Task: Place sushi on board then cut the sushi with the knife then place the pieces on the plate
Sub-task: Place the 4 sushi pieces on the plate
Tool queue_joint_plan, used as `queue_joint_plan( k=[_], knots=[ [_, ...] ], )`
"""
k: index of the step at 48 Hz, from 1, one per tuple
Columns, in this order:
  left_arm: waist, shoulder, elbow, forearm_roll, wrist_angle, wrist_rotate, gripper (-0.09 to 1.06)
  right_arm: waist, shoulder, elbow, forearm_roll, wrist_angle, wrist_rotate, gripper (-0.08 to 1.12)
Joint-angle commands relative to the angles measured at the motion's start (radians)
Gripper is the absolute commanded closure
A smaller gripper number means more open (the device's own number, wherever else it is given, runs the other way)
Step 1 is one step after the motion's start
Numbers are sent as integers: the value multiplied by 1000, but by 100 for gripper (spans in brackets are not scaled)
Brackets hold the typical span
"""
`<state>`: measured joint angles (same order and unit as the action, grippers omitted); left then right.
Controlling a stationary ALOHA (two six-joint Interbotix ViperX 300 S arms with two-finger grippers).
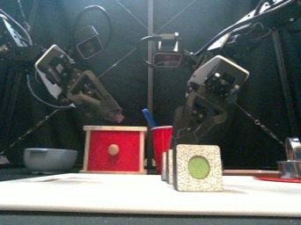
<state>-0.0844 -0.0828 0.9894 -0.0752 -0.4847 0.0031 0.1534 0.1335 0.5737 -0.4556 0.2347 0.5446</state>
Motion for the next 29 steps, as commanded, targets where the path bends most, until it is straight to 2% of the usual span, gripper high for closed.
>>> queue_joint_plan(
  k=[1,6,11,17,29],
  knots=[
    [2,-3,-12,-2,-5,-2,23,-9,-2,-25,-6,-5,-9,23],
    [2,-3,-11,-2,-5,-2,23,-17,6,-21,-14,-3,-5,28],
    [2,-3,-11,-2,-5,-2,23,-29,0,-14,-9,-5,-2,39],
    [3,-3,-11,-2,-3,-2,23,-51,-34,11,3,0,0,44],
    [2,-3,-14,-2,23,-2,23,-147,-281,141,25,67,2,44]
  ],
)
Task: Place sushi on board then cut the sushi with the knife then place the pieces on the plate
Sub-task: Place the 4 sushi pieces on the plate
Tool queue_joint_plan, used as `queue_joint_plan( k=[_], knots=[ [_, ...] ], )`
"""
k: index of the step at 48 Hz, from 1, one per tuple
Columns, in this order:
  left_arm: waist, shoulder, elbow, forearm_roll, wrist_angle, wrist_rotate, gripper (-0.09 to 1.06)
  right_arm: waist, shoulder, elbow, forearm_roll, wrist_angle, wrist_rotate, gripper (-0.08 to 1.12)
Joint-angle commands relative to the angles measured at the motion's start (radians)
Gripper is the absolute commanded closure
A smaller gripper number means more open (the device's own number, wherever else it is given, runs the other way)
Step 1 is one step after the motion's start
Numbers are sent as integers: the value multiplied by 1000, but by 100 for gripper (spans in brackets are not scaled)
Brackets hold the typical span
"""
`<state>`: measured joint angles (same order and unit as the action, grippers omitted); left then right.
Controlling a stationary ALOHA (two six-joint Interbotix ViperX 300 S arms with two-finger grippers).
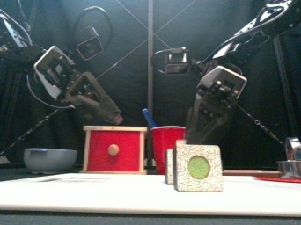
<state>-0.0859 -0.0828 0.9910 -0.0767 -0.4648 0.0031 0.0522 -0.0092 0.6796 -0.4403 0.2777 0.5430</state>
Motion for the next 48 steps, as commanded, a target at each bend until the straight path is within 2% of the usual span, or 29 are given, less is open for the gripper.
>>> queue_joint_plan(
  k=[1,9,16,24,35,41,48],
  knots=[
    [3,-3,-15,0,3,-2,23,-58,-161,46,11,34,3,44],
    [3,-3,-18,0,3,-2,23,-195,-313,138,25,118,3,44],
    [5,-3,-18,0,3,-2,23,-314,-360,213,23,135,3,44],
    [3,-3,-18,0,3,-2,23,-419,-345,276,35,110,5,44],
    [3,-3,-18,0,3,-2,23,-488,-299,319,75,-2,3,43],
    [3,-3,-18,0,5,0,23,-520,-265,322,83,-29,2,38],
    [3,-3,-18,0,5,-2,23,-540,-233,321,80,-35,0,27]
  ],
)
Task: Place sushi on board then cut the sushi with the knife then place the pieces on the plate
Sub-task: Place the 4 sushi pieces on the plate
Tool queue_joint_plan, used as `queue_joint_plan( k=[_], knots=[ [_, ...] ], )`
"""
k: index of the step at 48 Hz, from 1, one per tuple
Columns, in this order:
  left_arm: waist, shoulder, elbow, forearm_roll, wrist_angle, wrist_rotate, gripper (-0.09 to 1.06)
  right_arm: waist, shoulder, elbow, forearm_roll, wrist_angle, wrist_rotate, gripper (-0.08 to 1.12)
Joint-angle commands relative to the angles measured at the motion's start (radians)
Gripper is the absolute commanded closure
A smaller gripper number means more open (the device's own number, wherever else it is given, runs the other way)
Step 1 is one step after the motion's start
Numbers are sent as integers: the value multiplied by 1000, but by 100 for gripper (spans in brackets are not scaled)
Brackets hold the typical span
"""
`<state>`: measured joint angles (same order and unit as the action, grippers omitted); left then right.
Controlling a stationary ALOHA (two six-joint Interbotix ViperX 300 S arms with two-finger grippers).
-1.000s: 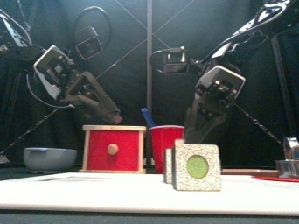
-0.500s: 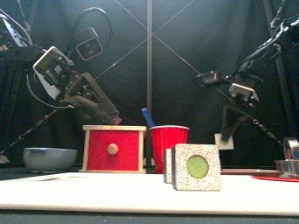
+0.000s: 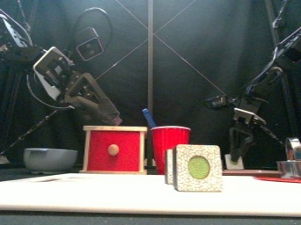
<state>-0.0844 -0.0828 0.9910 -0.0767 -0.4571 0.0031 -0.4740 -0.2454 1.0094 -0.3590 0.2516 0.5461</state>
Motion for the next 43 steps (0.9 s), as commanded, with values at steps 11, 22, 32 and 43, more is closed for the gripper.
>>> queue_joint_plan(
  k=[11,22,32,43],
  knots=[
    [3,-3,-18,0,0,0,23,-6,-20,-26,-25,8,-3,21],
    [2,-3,-20,0,2,-2,23,98,-95,-72,-26,46,-3,21],
    [2,-3,-18,0,2,-3,23,270,-103,-126,0,48,0,21],
    [2,-3,-20,0,2,-3,23,523,-26,-216,-11,43,-2,21]
  ],
)
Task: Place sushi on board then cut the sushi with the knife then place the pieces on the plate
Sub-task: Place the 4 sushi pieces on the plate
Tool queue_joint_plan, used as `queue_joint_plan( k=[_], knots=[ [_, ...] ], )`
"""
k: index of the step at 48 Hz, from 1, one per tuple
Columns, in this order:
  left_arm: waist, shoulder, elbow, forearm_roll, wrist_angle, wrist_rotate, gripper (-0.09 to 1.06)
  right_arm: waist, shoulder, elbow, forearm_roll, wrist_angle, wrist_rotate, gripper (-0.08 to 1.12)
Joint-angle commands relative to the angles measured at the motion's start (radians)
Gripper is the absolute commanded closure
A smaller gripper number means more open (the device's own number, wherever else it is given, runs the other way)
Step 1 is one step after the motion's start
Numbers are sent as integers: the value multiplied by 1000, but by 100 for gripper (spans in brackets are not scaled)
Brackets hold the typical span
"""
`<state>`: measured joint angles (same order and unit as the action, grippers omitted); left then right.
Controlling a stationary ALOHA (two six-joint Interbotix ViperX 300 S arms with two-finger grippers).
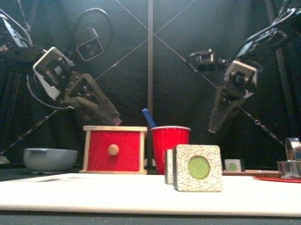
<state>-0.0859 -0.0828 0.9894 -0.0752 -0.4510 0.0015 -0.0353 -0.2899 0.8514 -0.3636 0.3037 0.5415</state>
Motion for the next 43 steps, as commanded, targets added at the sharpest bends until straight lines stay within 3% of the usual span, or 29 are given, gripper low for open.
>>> queue_joint_plan(
  k=[1,11,22,43],
  knots=[
    [3,-3,-18,-2,-5,-2,23,101,29,-67,-8,-11,2,21],
    [3,-3,-20,-5,-5,-2,23,218,167,-164,-32,-18,5,21],
    [3,-3,-20,-6,-5,0,23,255,308,-261,-38,-8,2,21],
    [3,-3,-18,-6,-5,0,23,261,397,-324,-38,14,-2,21]
  ],
)
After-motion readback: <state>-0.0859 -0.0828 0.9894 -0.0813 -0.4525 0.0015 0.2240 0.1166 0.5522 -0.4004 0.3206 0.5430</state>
